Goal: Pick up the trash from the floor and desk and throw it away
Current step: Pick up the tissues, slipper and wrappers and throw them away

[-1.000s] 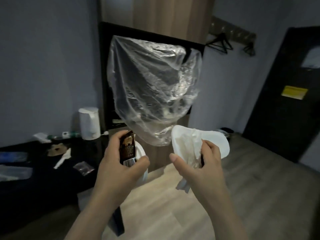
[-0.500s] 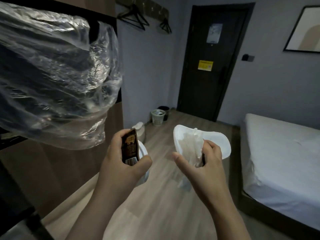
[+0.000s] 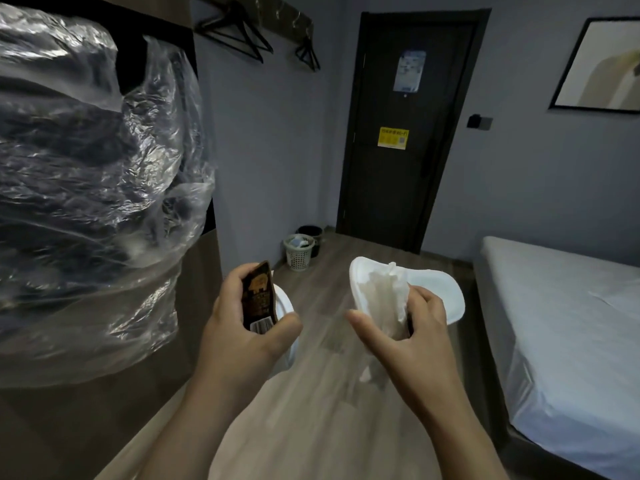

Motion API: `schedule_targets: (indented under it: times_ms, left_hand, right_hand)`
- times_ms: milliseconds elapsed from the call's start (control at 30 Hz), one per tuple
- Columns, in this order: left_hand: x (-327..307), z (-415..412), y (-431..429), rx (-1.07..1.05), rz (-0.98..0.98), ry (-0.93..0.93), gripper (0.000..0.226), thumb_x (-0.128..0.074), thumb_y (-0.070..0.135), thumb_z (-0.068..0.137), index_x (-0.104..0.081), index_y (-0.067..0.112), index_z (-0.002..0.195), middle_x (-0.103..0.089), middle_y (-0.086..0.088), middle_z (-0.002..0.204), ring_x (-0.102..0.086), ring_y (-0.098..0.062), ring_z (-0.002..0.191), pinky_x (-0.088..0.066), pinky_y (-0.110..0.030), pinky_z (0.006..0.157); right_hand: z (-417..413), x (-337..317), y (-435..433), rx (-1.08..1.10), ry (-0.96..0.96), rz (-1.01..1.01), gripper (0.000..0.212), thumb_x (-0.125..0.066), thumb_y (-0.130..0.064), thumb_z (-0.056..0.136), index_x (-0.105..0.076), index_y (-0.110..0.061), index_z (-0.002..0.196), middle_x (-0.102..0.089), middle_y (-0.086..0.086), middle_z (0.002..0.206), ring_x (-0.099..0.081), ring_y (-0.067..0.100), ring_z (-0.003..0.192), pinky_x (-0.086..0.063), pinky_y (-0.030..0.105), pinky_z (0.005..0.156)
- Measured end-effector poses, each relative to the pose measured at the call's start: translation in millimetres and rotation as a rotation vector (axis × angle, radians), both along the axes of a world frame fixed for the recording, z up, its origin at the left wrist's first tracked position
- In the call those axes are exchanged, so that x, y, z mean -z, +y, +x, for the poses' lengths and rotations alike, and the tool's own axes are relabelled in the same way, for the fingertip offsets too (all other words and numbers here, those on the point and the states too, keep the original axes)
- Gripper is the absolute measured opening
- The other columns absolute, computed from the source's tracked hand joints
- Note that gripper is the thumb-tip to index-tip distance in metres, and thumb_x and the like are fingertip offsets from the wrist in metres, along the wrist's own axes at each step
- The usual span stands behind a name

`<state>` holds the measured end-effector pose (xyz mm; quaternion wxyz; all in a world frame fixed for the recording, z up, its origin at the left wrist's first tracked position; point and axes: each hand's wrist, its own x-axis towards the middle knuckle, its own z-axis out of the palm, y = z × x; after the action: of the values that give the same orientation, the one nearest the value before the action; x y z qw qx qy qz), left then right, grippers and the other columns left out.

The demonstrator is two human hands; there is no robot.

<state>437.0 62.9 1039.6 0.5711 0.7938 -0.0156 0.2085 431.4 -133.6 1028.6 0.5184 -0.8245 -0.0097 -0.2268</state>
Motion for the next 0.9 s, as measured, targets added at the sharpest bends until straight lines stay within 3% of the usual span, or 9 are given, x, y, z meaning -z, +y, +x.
schedule_targets:
  times_ms: [200,367,500,633,700,800,900]
  left_hand:
    - [17,87,0,0.055,-0.017,0.066,0.066,-0.056,0.057,0.047,-0.038,0.066,0.11,-0.054,0.013,0.118,-0.055,-0.004,0.099,-0.046,-0.033,0.077]
    - [23,177,-13,0.031,0.023,0.091,0.053,-0.058,0.051,0.052,-0.034,0.069,0.095,-0.056,0.012,0.105,-0.054,0.002,0.085,-0.037,-0.017,0.062]
    - [20,255,-32,0.028,0.036,0.103,0.05,-0.06,0.045,0.057,-0.037,0.066,0.096,-0.055,0.013,0.102,-0.05,0.017,0.081,-0.037,-0.017,0.06]
    - [10,333,-57,0.027,0.048,0.104,0.049,-0.061,0.046,0.058,-0.037,0.066,0.096,-0.055,0.014,0.102,-0.048,0.019,0.083,-0.036,-0.015,0.062]
    - [12,368,-67,0.014,0.035,0.086,0.049,-0.061,0.046,0.058,-0.037,0.067,0.096,-0.055,0.015,0.102,-0.052,0.013,0.084,-0.038,-0.015,0.062]
    - [19,413,-80,0.009,0.027,0.12,0.051,-0.061,0.044,0.058,-0.039,0.066,0.098,-0.055,0.014,0.099,-0.06,-0.011,0.074,-0.051,-0.031,0.057]
    - [24,463,-85,0.003,0.022,0.134,0.05,-0.061,0.044,0.058,-0.039,0.067,0.097,-0.055,0.013,0.1,-0.06,-0.01,0.074,-0.05,-0.03,0.058]
  right_hand:
    - [83,12,-5,0.053,0.065,0.01,0.073,-0.066,-0.068,0.057,-0.051,-0.039,0.122,-0.035,-0.021,0.124,-0.047,-0.013,0.099,-0.042,0.01,0.072]
    - [173,25,-15,0.038,0.071,0.042,0.063,-0.067,-0.067,0.058,-0.049,-0.045,0.115,-0.037,-0.021,0.124,-0.046,-0.018,0.096,-0.042,0.012,0.072]
    - [257,23,-36,0.026,0.059,0.067,0.063,-0.065,-0.07,0.056,-0.049,-0.046,0.112,-0.038,-0.02,0.123,-0.046,-0.018,0.094,-0.041,0.011,0.07]
    - [336,12,-64,0.032,0.066,0.057,0.064,-0.061,-0.074,0.054,-0.049,-0.046,0.11,-0.038,-0.02,0.123,-0.046,-0.019,0.093,-0.04,0.011,0.067]
    - [371,12,-77,0.026,0.076,0.053,0.059,-0.062,-0.072,0.056,-0.049,-0.046,0.107,-0.038,-0.019,0.122,-0.046,-0.018,0.093,-0.039,0.011,0.067]
    - [416,18,-90,0.019,0.111,0.047,0.057,-0.063,-0.07,0.057,-0.05,-0.042,0.105,-0.039,-0.02,0.122,-0.047,-0.016,0.092,-0.039,0.011,0.069]
    - [462,23,-98,0.01,0.142,0.036,0.053,-0.064,-0.069,0.059,-0.05,-0.044,0.104,-0.039,-0.021,0.122,-0.047,-0.017,0.093,-0.04,0.011,0.07]
